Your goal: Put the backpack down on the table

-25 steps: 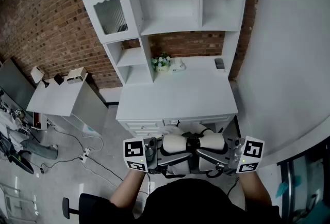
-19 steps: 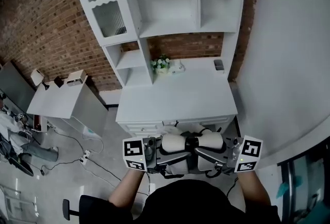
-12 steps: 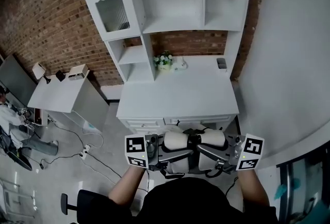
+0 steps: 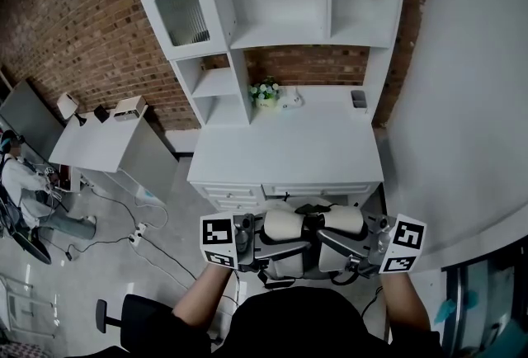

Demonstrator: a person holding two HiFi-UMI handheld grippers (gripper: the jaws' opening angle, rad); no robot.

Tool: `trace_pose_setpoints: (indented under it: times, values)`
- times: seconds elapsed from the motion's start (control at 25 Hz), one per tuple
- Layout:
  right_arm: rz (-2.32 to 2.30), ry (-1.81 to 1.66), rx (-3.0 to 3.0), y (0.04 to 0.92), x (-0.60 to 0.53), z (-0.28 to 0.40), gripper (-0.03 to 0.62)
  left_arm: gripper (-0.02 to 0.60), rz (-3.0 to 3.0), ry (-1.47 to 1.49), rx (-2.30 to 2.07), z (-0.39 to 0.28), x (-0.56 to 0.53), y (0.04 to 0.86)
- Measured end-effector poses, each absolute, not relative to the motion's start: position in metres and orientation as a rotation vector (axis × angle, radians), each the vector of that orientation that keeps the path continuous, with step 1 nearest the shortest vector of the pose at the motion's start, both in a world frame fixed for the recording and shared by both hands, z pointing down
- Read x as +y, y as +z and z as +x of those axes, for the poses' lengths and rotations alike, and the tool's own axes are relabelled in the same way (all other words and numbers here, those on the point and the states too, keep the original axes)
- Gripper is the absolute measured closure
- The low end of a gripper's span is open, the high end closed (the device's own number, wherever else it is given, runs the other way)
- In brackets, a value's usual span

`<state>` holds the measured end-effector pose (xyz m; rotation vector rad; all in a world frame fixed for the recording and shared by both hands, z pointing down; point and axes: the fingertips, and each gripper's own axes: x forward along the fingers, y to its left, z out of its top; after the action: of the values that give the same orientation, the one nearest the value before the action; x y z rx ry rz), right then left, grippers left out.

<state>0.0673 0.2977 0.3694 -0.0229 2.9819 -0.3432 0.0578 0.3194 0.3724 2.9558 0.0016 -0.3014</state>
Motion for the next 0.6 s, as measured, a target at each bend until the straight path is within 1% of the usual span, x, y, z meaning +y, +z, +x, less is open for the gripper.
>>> trace_pose_setpoints:
  times: [0.36,0.6]
  values:
    - [0.036,-0.322,2.993,0.370,0.296,0.100,0.550,0.528,2.956,-0.351,-0.073,0.090,0.308,0.371]
    - [0.100,-0.310,3.021,0.375,0.275,0.113,0.551,0.528,2.935,-0.385,-0.187,0.103,0.282,0.376]
